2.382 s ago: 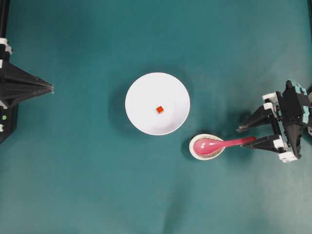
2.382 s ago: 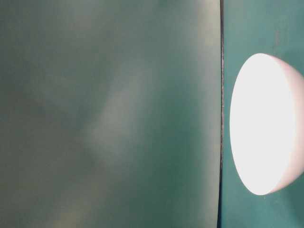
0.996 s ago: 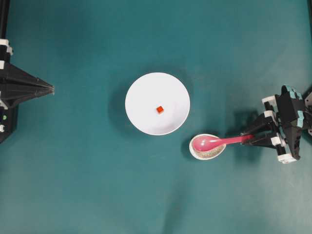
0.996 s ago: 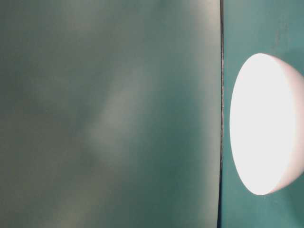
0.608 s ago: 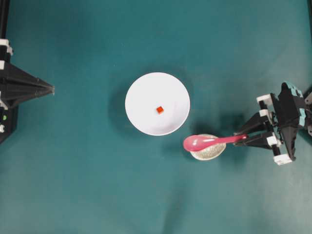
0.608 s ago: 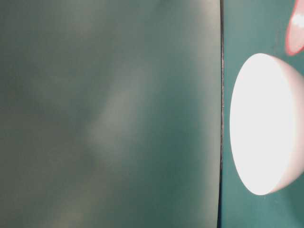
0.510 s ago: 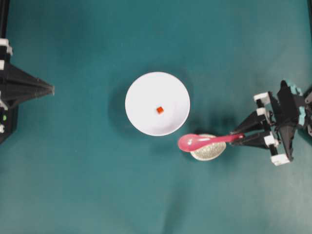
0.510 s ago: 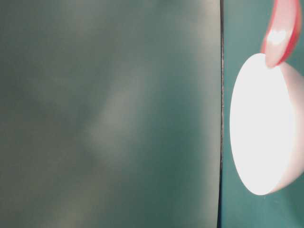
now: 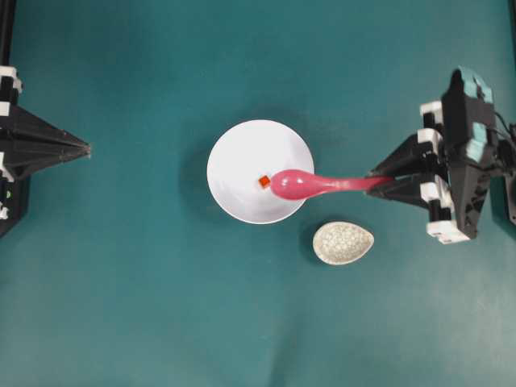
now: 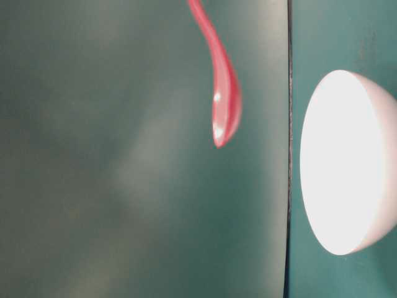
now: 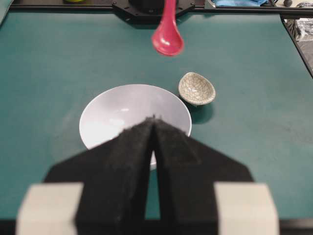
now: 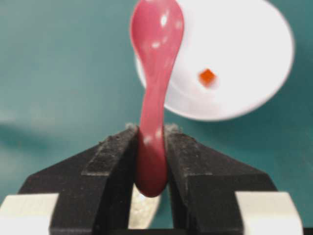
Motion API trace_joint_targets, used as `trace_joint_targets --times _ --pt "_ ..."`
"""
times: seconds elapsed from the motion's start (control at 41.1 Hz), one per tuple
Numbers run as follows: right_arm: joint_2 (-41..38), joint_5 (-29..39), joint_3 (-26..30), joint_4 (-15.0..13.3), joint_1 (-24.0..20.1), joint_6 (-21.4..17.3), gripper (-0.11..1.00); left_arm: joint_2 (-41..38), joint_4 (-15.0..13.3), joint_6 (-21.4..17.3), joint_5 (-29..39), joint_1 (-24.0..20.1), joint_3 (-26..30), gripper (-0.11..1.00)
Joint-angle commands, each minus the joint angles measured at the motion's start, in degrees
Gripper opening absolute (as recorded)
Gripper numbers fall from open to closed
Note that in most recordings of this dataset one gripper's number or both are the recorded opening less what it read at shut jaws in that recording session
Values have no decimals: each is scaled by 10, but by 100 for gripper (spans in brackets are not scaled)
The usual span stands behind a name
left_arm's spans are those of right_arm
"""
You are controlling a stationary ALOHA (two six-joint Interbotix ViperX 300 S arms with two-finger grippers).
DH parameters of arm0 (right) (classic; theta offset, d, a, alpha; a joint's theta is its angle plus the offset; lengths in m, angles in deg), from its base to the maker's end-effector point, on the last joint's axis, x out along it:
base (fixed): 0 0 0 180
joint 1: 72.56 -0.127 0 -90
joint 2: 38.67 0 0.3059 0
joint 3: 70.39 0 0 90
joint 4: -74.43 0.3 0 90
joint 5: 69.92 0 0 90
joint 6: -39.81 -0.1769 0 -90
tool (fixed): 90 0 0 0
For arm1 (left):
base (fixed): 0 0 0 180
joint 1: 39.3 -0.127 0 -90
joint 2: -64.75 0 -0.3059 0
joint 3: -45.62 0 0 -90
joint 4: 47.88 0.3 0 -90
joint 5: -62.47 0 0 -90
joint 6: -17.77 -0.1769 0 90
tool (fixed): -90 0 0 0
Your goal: Grip the spoon and scoop the red block from the bowl with right arm.
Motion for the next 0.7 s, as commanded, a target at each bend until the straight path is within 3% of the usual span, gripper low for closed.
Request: trace_joint_targets --times 0.0,0.267,0.413,0.535,0.68 --pt "-17 76 72 -1 23 -8 25 -5 2 0 -4 0 15 0" --pt "-138 279 229 4 59 -35 25 -9 2 0 -5 0 15 0" --pt "-212 371 297 25 59 -34 25 -10 2 0 -6 -1 13 0" --pt "-256 412 333 40 59 -32 25 -11 2 0 -6 -1 13 0" --pt "-287 416 341 61 59 -27 25 -12 2 -1 -7 0 14 0"
